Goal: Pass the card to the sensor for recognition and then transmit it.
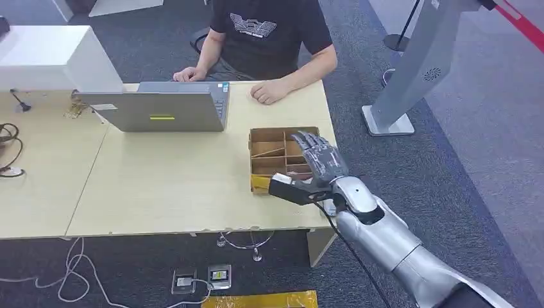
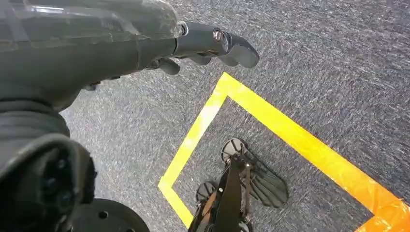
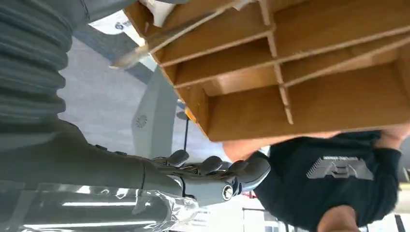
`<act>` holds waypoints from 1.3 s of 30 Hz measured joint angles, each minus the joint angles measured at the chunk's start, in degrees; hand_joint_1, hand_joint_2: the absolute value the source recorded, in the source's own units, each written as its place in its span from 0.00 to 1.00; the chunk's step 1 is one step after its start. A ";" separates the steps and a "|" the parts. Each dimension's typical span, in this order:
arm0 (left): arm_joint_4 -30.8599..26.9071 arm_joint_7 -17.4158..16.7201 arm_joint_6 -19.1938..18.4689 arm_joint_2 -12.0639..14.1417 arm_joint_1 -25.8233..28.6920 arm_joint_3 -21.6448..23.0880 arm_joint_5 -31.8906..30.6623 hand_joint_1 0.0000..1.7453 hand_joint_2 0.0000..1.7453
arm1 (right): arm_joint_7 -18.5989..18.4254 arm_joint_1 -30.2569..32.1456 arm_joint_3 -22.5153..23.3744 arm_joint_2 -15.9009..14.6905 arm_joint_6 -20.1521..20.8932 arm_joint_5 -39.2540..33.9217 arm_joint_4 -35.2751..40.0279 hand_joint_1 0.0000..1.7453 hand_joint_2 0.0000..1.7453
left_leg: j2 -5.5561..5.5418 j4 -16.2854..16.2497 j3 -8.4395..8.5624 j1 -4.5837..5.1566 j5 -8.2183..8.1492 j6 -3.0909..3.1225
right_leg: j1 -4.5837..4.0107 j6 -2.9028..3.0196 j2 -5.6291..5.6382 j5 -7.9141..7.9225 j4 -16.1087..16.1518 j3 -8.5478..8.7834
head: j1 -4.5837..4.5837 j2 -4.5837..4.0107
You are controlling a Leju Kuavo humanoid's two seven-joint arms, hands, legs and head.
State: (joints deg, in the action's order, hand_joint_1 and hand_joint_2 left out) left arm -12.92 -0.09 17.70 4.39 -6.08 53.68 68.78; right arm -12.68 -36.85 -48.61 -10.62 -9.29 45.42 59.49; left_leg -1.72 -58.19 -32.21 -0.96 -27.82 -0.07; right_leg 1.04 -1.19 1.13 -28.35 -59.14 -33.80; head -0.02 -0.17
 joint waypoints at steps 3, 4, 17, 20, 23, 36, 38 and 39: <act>0.00 0.00 -0.02 0.00 0.00 0.22 0.00 0.00 0.00 | 0.11 -0.01 -0.15 -0.02 -0.20 0.00 -1.09 0.00 1.00 | 0.00 0.00 0.00 0.00 0.00 0.00 | 0.00 0.00 0.00 0.00 0.00 0.00 | -0.02 0.00; 0.00 0.00 -0.02 0.02 -0.01 0.24 0.00 0.00 0.00 | 0.15 -0.01 -0.22 -0.02 -0.24 -0.02 -1.38 0.00 1.00 | 0.00 0.00 0.00 0.00 0.00 0.00 | 0.00 0.00 0.00 0.00 0.00 0.00 | 0.00 0.00; 0.00 0.00 -0.04 0.02 -0.02 0.26 0.04 0.00 0.00 | 1.66 -0.10 -0.33 0.00 -2.45 -1.01 -4.22 0.00 1.00 | 0.00 0.00 -0.01 0.00 0.00 0.00 | 0.00 0.00 0.00 0.00 0.00 0.00 | 0.00 0.00; 0.00 0.00 -0.04 0.02 -0.02 0.26 0.07 0.00 0.00 | 2.19 -0.11 -0.33 0.00 -2.93 -1.20 -4.68 0.00 1.00 | 0.00 0.00 -0.01 0.00 0.00 0.00 | 0.00 0.00 0.00 0.00 0.00 0.01 | 0.00 0.00; 0.00 0.00 -0.11 0.02 -0.02 0.26 0.07 0.00 0.00 | 2.43 -0.14 -0.33 0.02 -3.04 -1.20 -5.11 0.00 1.00 | 0.00 0.00 -0.01 0.00 0.00 0.00 | 0.00 0.00 0.00 0.00 0.00 0.00 | -0.02 0.00; 0.00 0.00 -0.20 0.02 -0.03 0.26 0.07 0.00 0.00 | 5.01 -0.15 -0.44 0.20 -3.96 -2.71 -6.34 0.01 1.00 | -0.01 0.00 -0.01 0.00 0.00 0.00 | 0.00 0.00 -0.01 0.00 0.00 0.01 | 0.00 0.00; 0.00 0.00 -0.17 0.02 -0.03 0.26 0.07 0.00 0.00 | 5.11 -0.15 -0.48 0.31 -3.96 -2.78 -6.40 0.01 1.00 | 0.00 0.00 -0.01 0.00 0.00 0.00 | 0.00 0.00 -0.01 0.00 0.00 0.01 | 0.00 0.00; 0.00 0.00 -0.17 0.02 -0.03 0.26 0.07 0.00 0.00 | 5.20 -0.15 -0.50 0.37 -3.98 -2.84 -6.40 0.00 1.00 | -0.01 0.00 -0.01 0.00 0.00 0.00 | 0.00 0.00 -0.01 0.00 0.00 0.01 | 0.00 0.00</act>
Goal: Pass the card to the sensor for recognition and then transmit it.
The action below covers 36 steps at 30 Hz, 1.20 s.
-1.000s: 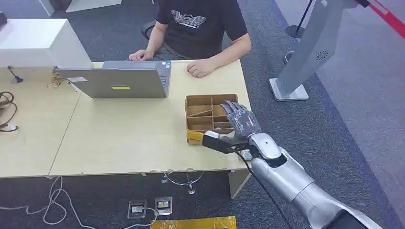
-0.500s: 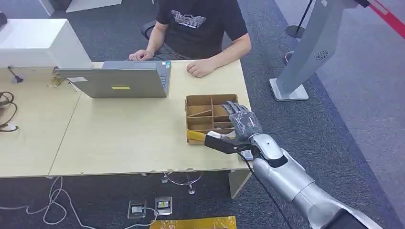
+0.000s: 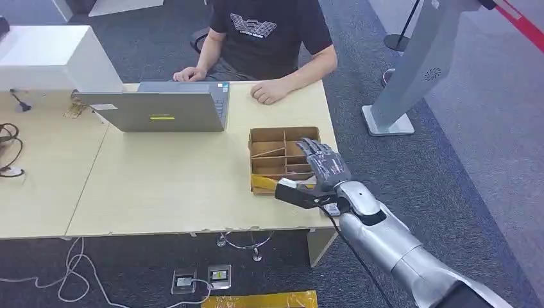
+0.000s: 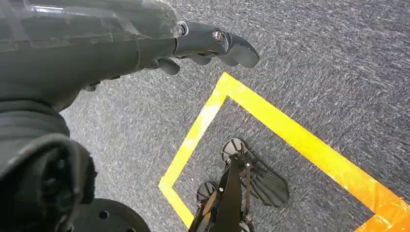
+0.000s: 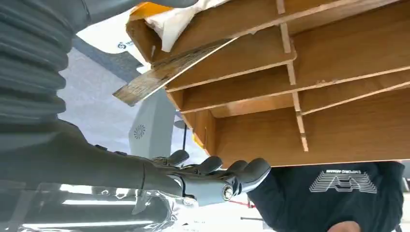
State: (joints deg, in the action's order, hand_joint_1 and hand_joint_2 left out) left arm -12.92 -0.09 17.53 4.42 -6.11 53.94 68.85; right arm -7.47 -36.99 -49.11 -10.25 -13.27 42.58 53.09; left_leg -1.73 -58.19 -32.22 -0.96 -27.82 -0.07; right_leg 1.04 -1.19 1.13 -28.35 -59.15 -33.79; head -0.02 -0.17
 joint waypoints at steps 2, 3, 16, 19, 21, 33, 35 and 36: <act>0.00 0.00 0.02 0.00 0.00 0.00 0.02 0.00 0.00 | 0.24 0.00 -0.07 0.09 -0.04 -0.09 -0.02 0.00 1.00 | 0.00 0.00 0.00 0.00 0.00 0.00 | 0.00 0.00 0.00 0.00 0.00 0.00 | 0.00 0.00; 0.00 0.00 0.04 0.00 0.00 0.00 0.02 0.00 0.00 | 0.37 0.00 -0.15 0.15 -0.04 -0.11 -0.02 0.00 1.00 | 0.00 0.00 0.00 0.00 0.00 0.00 | 0.00 0.00 0.00 0.00 0.00 0.00 | -0.02 0.00; 0.00 0.00 0.02 0.00 -0.01 0.02 0.02 0.00 0.00 | 1.05 0.00 -1.05 0.70 -0.26 -0.26 -0.48 1.00 1.00 | -0.01 0.00 0.00 0.00 0.00 0.00 | 0.00 0.00 0.00 0.00 0.00 0.00 | 0.00 0.00; 0.00 0.00 0.00 0.00 -0.01 0.02 0.02 0.00 0.00 | 1.05 0.00 -1.22 0.72 -0.24 -0.28 -0.48 1.00 1.00 | 0.00 0.00 0.00 0.00 0.00 0.00 | 0.00 0.00 0.00 0.00 0.00 0.00 | 0.00 0.00; 0.00 0.00 0.00 0.00 -0.02 0.04 0.02 0.00 0.00 | 1.05 -0.05 -1.27 0.74 -0.15 -0.35 -0.57 1.00 1.00 | 0.00 0.00 -0.01 0.00 0.00 0.00 | 0.00 0.00 -0.01 0.00 0.00 0.00 | 0.00 0.00; 0.00 0.07 0.00 0.11 -0.04 0.46 0.02 0.00 0.00 | 1.40 -0.15 -1.73 1.18 -0.17 -0.96 -1.14 1.00 1.00 | 0.00 0.00 0.00 0.00 0.00 0.00 | 0.00 0.00 0.00 0.00 0.00 0.00 | 0.00 0.00; 0.00 0.07 0.00 0.11 -0.04 0.46 0.02 0.00 0.00 | 1.51 -0.14 -1.75 1.20 -0.20 -1.09 -1.38 1.00 1.00 | -0.01 0.00 -0.01 0.00 0.00 0.00 | 0.00 0.00 0.00 0.00 0.00 0.00 | 0.00 0.00; 0.00 0.07 0.00 0.11 -0.04 0.46 0.02 0.00 0.00 | 1.55 -0.13 -1.75 1.20 -0.20 -1.11 -1.42 1.00 1.00 | -0.01 0.00 -0.01 0.00 0.00 0.00 | 0.00 0.00 0.00 0.00 0.00 0.00 | 0.00 0.00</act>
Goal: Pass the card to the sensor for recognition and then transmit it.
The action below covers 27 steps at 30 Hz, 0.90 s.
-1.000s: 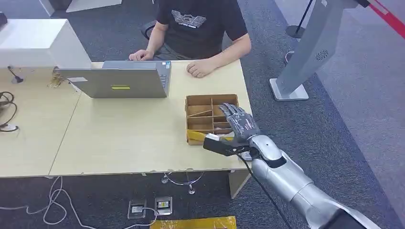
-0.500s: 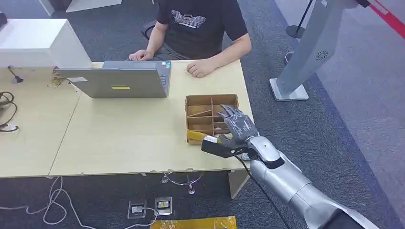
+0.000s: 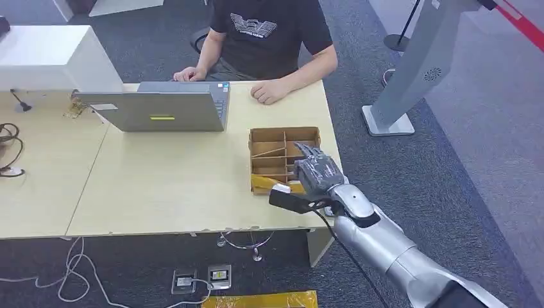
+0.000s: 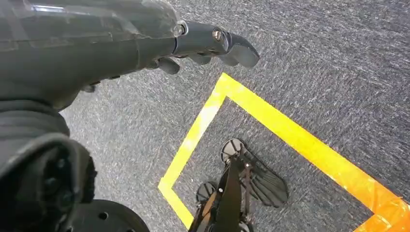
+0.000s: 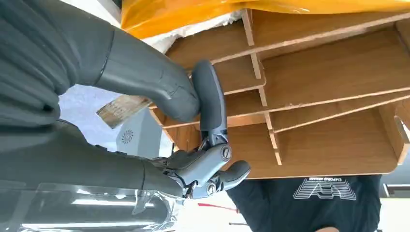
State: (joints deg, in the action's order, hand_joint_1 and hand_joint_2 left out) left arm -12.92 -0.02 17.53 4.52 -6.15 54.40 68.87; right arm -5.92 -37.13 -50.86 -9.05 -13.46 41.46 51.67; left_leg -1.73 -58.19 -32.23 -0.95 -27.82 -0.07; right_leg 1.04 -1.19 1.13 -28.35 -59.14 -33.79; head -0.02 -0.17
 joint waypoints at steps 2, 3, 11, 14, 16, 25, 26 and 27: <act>0.00 0.00 0.00 0.00 0.00 0.00 -0.02 0.00 0.00 | 0.00 0.00 -0.02 0.00 -0.04 -0.17 -0.02 0.87 1.00 | 0.00 0.00 0.00 0.00 0.00 0.00 | 0.00 0.00 0.00 0.00 0.00 0.00 | 0.00 0.00; 0.00 0.00 0.00 0.02 -0.02 0.00 -0.04 0.00 0.00 | 0.02 0.01 -0.02 0.00 -0.07 -0.17 -0.04 0.55 1.00 | 0.00 0.00 0.00 0.00 0.00 0.00 | 0.00 0.00 0.00 0.00 0.00 0.00 | 0.00 0.00; 0.00 0.00 0.02 0.02 -0.04 0.13 -0.07 0.00 0.00 | 0.28 0.00 -0.04 0.00 -0.98 -0.70 -0.48 0.00 1.00 | 0.00 0.00 0.00 0.00 0.00 0.00 | 0.00 0.00 0.00 0.00 0.00 0.00 | -0.02 0.00; 0.00 0.00 0.02 0.02 -0.05 0.39 -0.07 0.00 0.00 | 0.13 -0.01 -0.04 0.00 -1.03 -0.66 -0.48 0.00 1.00 | 0.00 0.00 0.00 0.00 0.00 0.00 | 0.00 0.00 0.00 0.00 0.00 0.00 | 0.00 0.00; 0.00 0.00 0.04 0.02 -0.05 0.52 -0.07 0.00 0.00 | 0.00 -0.01 -0.04 0.00 -1.11 -0.50 -0.48 0.00 1.00 | 0.00 0.00 0.00 0.00 0.00 0.00 | 0.00 0.00 0.00 0.00 0.00 0.00 | 0.00 0.00; 0.00 -0.02 0.22 0.02 -0.07 0.55 0.00 0.00 0.00 | -0.20 -0.17 -0.07 0.07 -1.86 -0.33 -0.48 0.00 1.00 | 0.00 0.00 0.00 0.00 0.00 0.00 | 0.00 0.00 0.00 0.00 0.00 0.00 | 0.00 0.00; 0.00 -0.02 0.26 0.02 -0.07 0.55 0.00 0.00 0.00 | -0.22 -0.23 -0.07 0.07 -1.90 -0.31 -0.50 0.00 1.00 | 0.00 0.00 0.00 0.00 0.00 0.00 | 0.00 0.00 0.00 0.00 0.00 0.00 | 0.00 0.00; 0.00 -0.04 0.26 0.02 -0.07 0.55 -0.02 0.00 0.00 | -0.28 -0.29 -0.07 0.07 -1.92 -0.31 -0.50 0.00 1.00 | 0.00 0.00 0.00 0.00 0.00 0.00 | 0.00 0.00 0.00 0.00 0.00 0.00 | 0.00 0.00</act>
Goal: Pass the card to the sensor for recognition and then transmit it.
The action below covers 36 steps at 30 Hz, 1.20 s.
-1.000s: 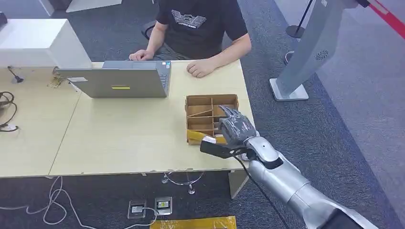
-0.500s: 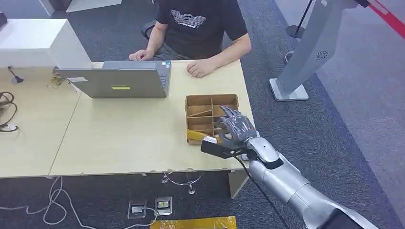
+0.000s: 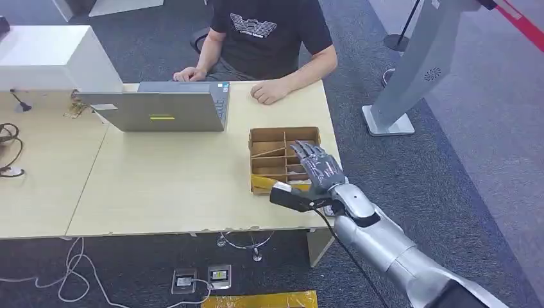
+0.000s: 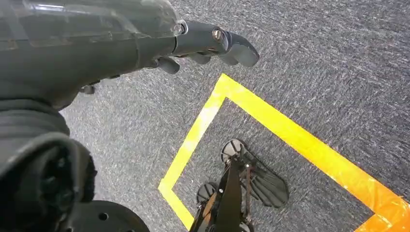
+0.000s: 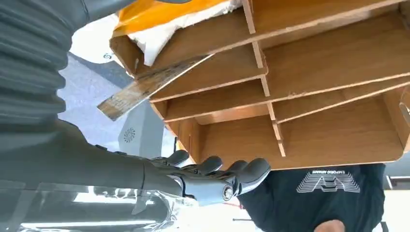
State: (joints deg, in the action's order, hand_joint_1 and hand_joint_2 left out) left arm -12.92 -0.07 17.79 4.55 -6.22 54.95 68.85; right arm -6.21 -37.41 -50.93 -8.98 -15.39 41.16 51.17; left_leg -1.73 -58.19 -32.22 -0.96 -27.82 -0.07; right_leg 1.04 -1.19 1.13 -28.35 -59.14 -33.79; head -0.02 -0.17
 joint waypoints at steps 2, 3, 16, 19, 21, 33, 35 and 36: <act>0.00 -0.02 0.00 0.00 0.00 0.00 0.02 0.00 0.00 | -0.22 -0.08 0.00 0.00 -0.09 0.02 -0.09 0.00 1.00 | 0.00 0.00 0.00 0.00 0.00 0.00 | 0.00 0.00 0.00 0.00 0.00 0.00 | 0.00 0.00; 0.00 -0.02 0.00 0.00 0.00 0.00 0.02 0.00 0.00 | -0.35 -0.11 0.00 0.00 -0.15 0.11 -0.15 0.00 1.00 | 0.00 0.00 0.00 0.00 0.00 0.00 | 0.00 0.00 0.00 0.00 0.00 0.00 | 0.00 0.00; 0.00 -0.13 0.20 0.00 -0.01 0.00 0.61 0.00 0.00 | -2.12 -0.68 -0.02 0.00 0.02 1.46 -1.27 0.00 1.00 | 0.00 0.00 0.00 0.00 0.00 0.00 | 0.00 0.00 0.00 0.00 0.00 0.00 | 0.00 0.00; 0.00 -0.13 0.20 0.00 -0.01 0.00 0.61 0.00 0.00 | -2.47 -0.67 -0.02 -0.02 0.17 1.44 -1.38 0.00 1.00 | 0.00 0.00 0.00 0.00 0.00 0.00 | 0.00 0.00 0.00 0.00 0.00 0.00 | 0.00 0.00; 0.00 -0.26 0.20 0.00 -0.01 0.00 0.61 0.00 0.00 | -2.75 -0.65 -0.02 -0.02 0.42 1.44 -1.38 0.00 1.00 | 0.00 0.00 0.01 0.00 0.00 0.00 | 0.00 0.00 0.00 0.00 0.00 0.00 | 0.00 0.00; 0.00 -0.48 0.20 0.04 -0.01 0.02 0.59 0.00 0.00 | -2.95 -0.31 -0.02 -0.02 0.94 1.40 -1.38 0.00 1.00 | 0.00 0.00 0.01 0.00 0.00 0.00 | 0.00 0.00 0.01 0.00 0.00 0.00 | 0.00 0.00; 0.00 -0.48 0.22 0.13 -0.01 0.02 0.59 0.00 0.00 | -2.89 -0.18 -0.02 -0.02 0.94 1.38 -1.38 0.63 1.00 | 0.00 0.00 0.01 0.00 0.00 0.00 | 0.00 0.00 0.00 0.00 0.00 0.00 | 0.00 0.00; 0.00 -0.50 0.22 0.15 -0.01 0.02 0.59 0.00 0.00 | -2.77 -0.15 -0.02 -0.02 0.92 1.33 -1.38 1.00 1.00 | 0.00 0.00 0.01 0.00 0.00 0.00 | 0.00 0.00 0.00 0.00 0.00 0.00 | 0.00 0.00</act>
State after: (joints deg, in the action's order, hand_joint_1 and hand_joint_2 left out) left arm -12.92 -0.57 18.01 4.70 -6.23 54.97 69.44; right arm -8.98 -37.57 -50.95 -9.01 -14.47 42.49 49.79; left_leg -1.73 -58.19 -32.21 -0.96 -27.82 -0.07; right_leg 1.04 -1.19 1.13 -28.35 -59.14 -33.80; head -0.02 -0.17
